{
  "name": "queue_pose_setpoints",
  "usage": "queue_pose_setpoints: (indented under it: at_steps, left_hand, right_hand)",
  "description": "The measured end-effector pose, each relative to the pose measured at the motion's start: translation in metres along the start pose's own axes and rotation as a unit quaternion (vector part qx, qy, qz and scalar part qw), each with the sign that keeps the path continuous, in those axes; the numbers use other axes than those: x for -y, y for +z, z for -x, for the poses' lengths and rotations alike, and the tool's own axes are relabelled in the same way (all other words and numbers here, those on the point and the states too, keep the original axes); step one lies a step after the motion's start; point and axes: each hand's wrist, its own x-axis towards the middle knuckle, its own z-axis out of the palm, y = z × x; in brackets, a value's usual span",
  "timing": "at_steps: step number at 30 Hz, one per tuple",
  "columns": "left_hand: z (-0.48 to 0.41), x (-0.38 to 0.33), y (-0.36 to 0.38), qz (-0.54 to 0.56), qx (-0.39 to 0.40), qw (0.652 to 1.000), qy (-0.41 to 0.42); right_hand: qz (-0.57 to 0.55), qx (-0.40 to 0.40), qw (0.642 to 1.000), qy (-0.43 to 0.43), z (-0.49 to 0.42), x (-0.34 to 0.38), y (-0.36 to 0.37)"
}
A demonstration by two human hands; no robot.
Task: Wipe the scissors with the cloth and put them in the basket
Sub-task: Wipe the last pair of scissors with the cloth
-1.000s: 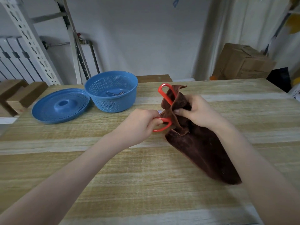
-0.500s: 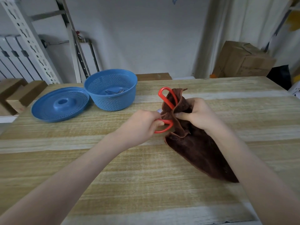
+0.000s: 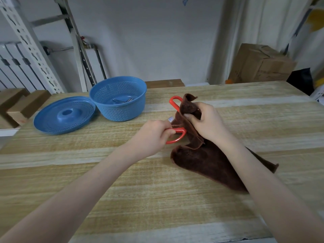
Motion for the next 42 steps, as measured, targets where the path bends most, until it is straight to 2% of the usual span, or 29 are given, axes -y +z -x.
queue_pose_setpoints:
  at_steps: [3, 4, 8, 13, 16, 21, 23, 25, 27, 31, 35, 39, 42]
  left_hand:
    - [0.001, 0.003, -0.002, -0.012, 0.012, 1.000, -0.001]
    - [0.001, 0.004, -0.003, -0.015, 0.014, 1.000, -0.002]
    - [-0.002, -0.001, -0.003, -0.012, 0.013, 1.000, -0.010]
    - [-0.008, -0.004, -0.003, -0.050, 0.029, 0.997, -0.049]
    - [-0.011, -0.008, -0.002, -0.046, 0.024, 0.996, -0.074]
    - [-0.013, -0.015, 0.013, 0.019, -0.047, 0.995, -0.083]
    - [-0.011, -0.016, 0.016, 0.062, -0.047, 0.994, -0.073]
    - [-0.010, -0.015, 0.015, 0.074, -0.041, 0.995, -0.061]
    - [-0.013, -0.015, 0.012, 0.068, -0.046, 0.995, -0.051]
    - [-0.009, -0.014, 0.008, 0.066, -0.042, 0.996, -0.045]
    - [-0.004, -0.006, 0.004, 0.065, -0.063, 0.995, -0.043]
    - [-0.005, -0.004, -0.001, 0.085, -0.111, 0.989, -0.057]
    - [-0.007, -0.005, -0.002, 0.089, -0.136, 0.985, -0.064]
  right_hand:
    - [-0.013, 0.088, 0.996, 0.027, -0.001, -0.002, -0.005]
    - [-0.015, 0.093, 0.995, 0.029, -0.002, -0.002, -0.003]
    - [-0.040, 0.016, 0.999, 0.026, 0.002, -0.002, 0.004]
    - [-0.022, -0.026, 0.999, 0.011, 0.004, -0.001, 0.009]
    - [0.002, -0.018, 1.000, -0.005, 0.007, 0.004, 0.008]
    - [0.032, 0.025, 0.999, -0.030, 0.013, 0.013, 0.005]
    - [0.006, 0.028, 0.999, -0.034, 0.012, 0.008, 0.000]
    - [-0.075, 0.026, 0.997, -0.013, 0.011, 0.005, 0.000]
    - [-0.134, -0.003, 0.990, 0.038, 0.008, 0.001, 0.003]
    - [-0.194, -0.166, 0.955, 0.154, -0.003, -0.014, -0.007]
    - [-0.220, -0.233, 0.942, 0.098, 0.007, -0.012, -0.025]
    - [-0.258, -0.318, 0.911, 0.059, 0.042, -0.010, -0.024]
    - [-0.170, -0.308, 0.936, -0.022, 0.057, -0.004, -0.007]
